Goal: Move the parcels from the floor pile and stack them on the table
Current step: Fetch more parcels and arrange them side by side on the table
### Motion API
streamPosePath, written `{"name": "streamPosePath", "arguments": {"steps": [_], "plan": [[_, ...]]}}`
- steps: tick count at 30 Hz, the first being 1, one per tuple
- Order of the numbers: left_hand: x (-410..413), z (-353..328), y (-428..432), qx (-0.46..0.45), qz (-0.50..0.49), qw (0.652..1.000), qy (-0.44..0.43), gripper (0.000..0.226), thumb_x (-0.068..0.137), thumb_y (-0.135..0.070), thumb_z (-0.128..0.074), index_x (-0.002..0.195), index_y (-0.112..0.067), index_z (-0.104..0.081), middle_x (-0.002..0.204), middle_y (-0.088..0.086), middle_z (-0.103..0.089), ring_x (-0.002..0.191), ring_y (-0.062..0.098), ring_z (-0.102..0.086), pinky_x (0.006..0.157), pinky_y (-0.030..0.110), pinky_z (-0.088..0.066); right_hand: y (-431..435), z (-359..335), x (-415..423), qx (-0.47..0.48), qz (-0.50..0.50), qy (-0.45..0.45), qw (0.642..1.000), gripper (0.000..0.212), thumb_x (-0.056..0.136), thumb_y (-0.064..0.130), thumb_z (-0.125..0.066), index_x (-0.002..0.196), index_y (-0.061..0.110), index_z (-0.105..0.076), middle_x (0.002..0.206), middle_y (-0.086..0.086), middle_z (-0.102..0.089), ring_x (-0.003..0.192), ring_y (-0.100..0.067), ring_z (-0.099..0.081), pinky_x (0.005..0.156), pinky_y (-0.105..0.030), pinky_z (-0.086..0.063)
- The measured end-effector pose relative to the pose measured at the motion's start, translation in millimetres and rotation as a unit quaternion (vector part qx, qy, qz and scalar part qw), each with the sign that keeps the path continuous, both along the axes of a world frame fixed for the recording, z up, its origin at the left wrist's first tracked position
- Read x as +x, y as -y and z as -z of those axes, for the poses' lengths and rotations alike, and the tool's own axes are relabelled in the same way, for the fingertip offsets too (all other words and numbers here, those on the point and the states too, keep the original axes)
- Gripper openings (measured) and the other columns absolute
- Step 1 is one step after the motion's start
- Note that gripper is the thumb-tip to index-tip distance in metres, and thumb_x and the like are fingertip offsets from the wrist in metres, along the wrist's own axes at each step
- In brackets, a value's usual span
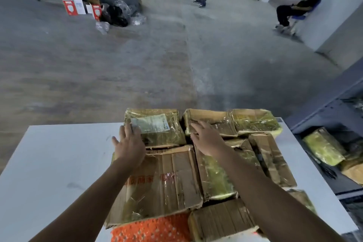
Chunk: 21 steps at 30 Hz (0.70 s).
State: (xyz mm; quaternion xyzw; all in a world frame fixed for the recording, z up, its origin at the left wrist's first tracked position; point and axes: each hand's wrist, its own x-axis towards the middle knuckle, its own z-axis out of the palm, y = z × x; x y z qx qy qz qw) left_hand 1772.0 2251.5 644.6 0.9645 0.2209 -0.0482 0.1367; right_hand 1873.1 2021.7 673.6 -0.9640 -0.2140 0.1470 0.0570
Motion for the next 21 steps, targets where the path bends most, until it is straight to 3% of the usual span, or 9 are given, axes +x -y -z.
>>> {"name": "streamPosePath", "arguments": {"steps": [3, 8, 11, 15, 21], "plan": [[2, -3, 21, 0.015, 0.097, 0.995, 0.004, 0.056, 0.095, -0.021, -0.035, 0.149, -0.015, -0.022, 0.160, 0.012, -0.008, 0.148, 0.033, 0.000, 0.117, 0.058, -0.010, 15, -5, -13, 0.009, 0.020, 0.011, 1.000, 0.051, 0.103, 0.038, -0.035, 0.152, 0.023, -0.029, 0.160, -0.005, -0.022, 0.145, -0.027, -0.024, 0.117, -0.045, -0.025], [3, -11, 71, -0.018, 0.181, 0.983, 0.003, 0.055, 0.099, -0.032, -0.036, 0.151, -0.021, -0.019, 0.159, 0.010, -0.013, 0.148, 0.030, -0.004, 0.117, 0.059, -0.008, 46, -11, -21, 0.022, 0.024, 0.038, 0.999, 0.050, 0.098, 0.029, -0.047, 0.146, 0.021, -0.036, 0.147, -0.008, -0.042, 0.131, -0.026, -0.045, 0.106, -0.044, -0.042], [14, -21, 99, -0.058, 0.184, 0.981, 0.028, 0.057, 0.100, -0.038, -0.036, 0.151, -0.020, -0.019, 0.158, 0.010, -0.016, 0.147, 0.030, -0.008, 0.118, 0.054, -0.012, 69, -14, -15, 0.026, 0.027, 0.048, 0.998, 0.048, 0.099, 0.034, -0.046, 0.145, 0.020, -0.038, 0.149, -0.006, -0.040, 0.136, -0.024, -0.040, 0.110, -0.046, -0.037], [39, -29, 138, -0.032, 0.197, 0.979, 0.043, 0.064, 0.095, -0.050, -0.040, 0.150, -0.023, -0.019, 0.158, 0.009, -0.015, 0.146, 0.033, -0.013, 0.114, 0.056, -0.021, 116, -15, 7, 0.020, 0.037, 0.055, 0.998, 0.048, 0.101, 0.037, -0.041, 0.146, 0.023, -0.037, 0.153, -0.001, -0.033, 0.139, -0.025, -0.035, 0.111, -0.051, -0.032], [64, -27, 187, -0.009, 0.156, 0.986, -0.055, 0.087, 0.082, -0.074, -0.045, 0.152, -0.034, -0.012, 0.161, 0.004, -0.003, 0.146, 0.041, -0.003, 0.114, 0.063, -0.012, 205, -11, 52, 0.013, 0.115, 0.058, 0.992, 0.048, 0.100, 0.041, -0.041, 0.147, 0.029, -0.037, 0.158, -0.006, -0.024, 0.146, -0.028, -0.018, 0.115, -0.057, -0.019]]}}
